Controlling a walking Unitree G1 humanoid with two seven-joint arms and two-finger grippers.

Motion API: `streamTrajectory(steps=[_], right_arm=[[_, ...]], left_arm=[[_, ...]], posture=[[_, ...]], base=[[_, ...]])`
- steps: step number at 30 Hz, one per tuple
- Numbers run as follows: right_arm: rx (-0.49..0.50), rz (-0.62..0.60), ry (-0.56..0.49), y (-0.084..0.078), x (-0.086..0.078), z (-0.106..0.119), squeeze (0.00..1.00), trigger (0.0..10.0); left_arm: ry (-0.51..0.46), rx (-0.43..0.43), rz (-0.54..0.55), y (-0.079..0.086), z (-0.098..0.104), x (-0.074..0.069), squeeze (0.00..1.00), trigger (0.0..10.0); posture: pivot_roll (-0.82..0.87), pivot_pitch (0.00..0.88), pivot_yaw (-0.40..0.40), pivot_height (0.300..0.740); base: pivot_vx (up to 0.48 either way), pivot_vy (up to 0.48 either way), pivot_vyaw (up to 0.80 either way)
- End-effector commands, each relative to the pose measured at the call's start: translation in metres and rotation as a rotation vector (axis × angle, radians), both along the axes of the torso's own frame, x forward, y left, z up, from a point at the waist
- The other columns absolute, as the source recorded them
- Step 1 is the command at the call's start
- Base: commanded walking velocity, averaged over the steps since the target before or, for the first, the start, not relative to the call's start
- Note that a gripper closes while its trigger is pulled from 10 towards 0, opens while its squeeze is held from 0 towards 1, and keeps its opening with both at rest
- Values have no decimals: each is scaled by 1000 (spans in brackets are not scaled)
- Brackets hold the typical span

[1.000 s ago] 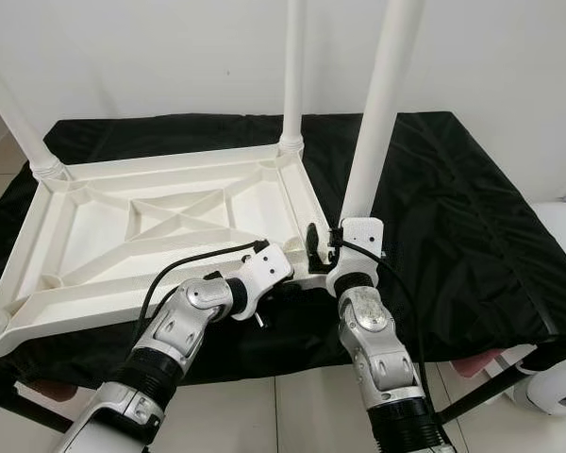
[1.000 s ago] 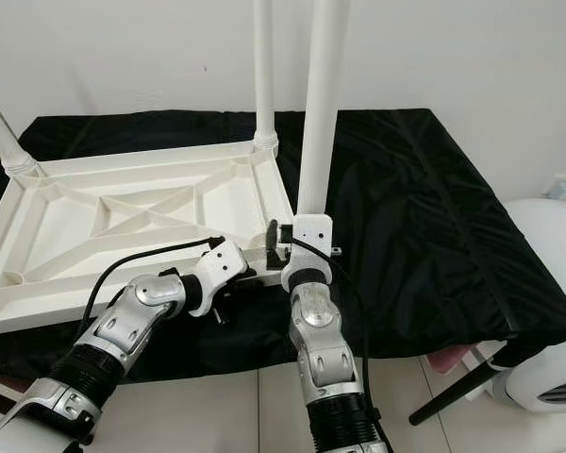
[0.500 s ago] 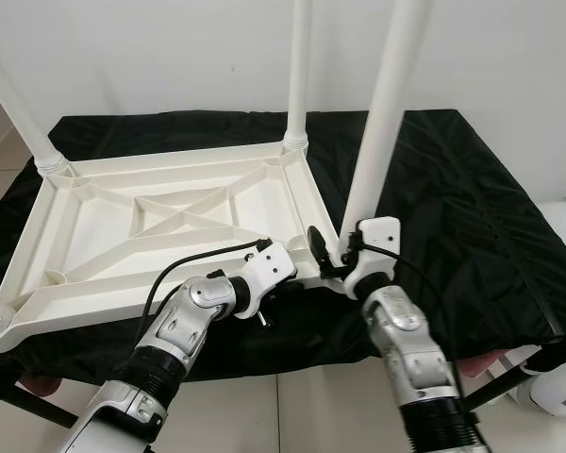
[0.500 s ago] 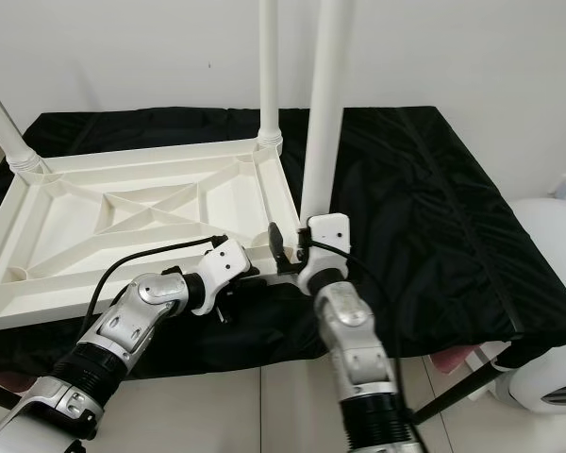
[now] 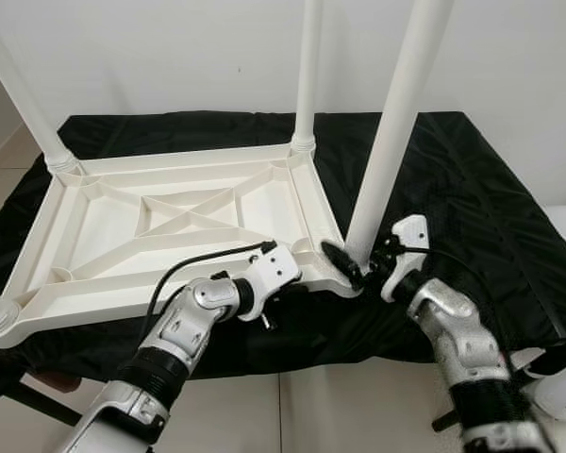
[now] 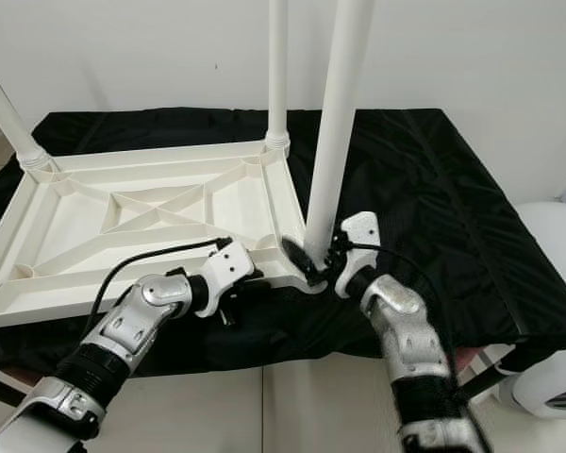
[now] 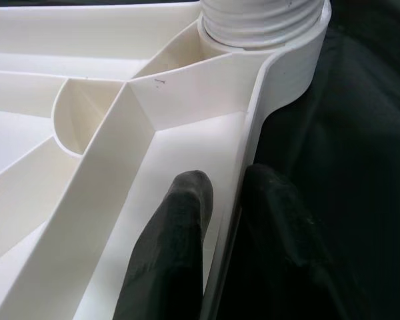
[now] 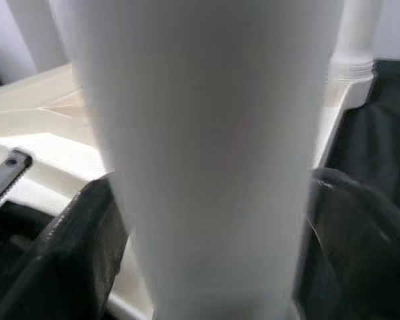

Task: Building children table

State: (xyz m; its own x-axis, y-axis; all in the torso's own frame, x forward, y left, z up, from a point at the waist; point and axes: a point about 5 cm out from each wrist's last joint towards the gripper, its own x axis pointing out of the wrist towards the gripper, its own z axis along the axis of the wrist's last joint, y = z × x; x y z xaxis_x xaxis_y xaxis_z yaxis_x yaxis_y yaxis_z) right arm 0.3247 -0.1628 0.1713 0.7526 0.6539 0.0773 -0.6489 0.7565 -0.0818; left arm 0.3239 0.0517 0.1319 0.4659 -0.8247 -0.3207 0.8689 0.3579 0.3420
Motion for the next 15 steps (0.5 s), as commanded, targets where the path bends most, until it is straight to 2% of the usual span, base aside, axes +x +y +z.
streamTrajectory(steps=[1, 7, 8, 10, 11, 12, 13, 15], right_arm=[[-13, 73, 26, 0, 2, -3, 0, 10000], [-107, 148, 20, -11, 18, 6, 0, 10000], [-109, 159, 20, -12, 19, 8, 0, 4902], [-112, 166, 20, -13, 20, 8, 0, 4902], [-115, 169, 19, -15, 20, 9, 0, 2745], [-115, 169, 19, -15, 20, 9, 0, 2745], [-118, 175, 19, -16, 21, 10, 0, 0], [-110, 187, 23, -18, 21, 10, 0, 0]], left_arm=[[56, 49, -77, -5, -12, -8, 0, 10000], [55, 49, -74, -5, -10, -6, 0, 10000], [55, 49, -73, -4, -10, -6, 0, 10000], [55, 49, -72, -4, -10, -6, 0, 10000], [55, 50, -71, -4, -10, -6, 0, 10000], [55, 50, -71, -4, -10, -6, 0, 10000], [55, 50, -71, -4, -10, -6, 0, 10000], [56, 51, -70, -3, -10, -6, 0, 10000]], posture=[[-112, 75, 47, 740], [-104, 80, 51, 740], [-104, 80, 51, 740], [-104, 80, 51, 740], [-104, 80, 52, 740], [-104, 80, 52, 740], [-105, 83, 52, 740], [-106, 82, 52, 740]], base=[[0, 0, 0], [0, 0, 0], [0, 0, 0], [0, 0, 0], [0, 0, 0], [0, 0, 0], [0, 0, 0], [0, 0, 0]])
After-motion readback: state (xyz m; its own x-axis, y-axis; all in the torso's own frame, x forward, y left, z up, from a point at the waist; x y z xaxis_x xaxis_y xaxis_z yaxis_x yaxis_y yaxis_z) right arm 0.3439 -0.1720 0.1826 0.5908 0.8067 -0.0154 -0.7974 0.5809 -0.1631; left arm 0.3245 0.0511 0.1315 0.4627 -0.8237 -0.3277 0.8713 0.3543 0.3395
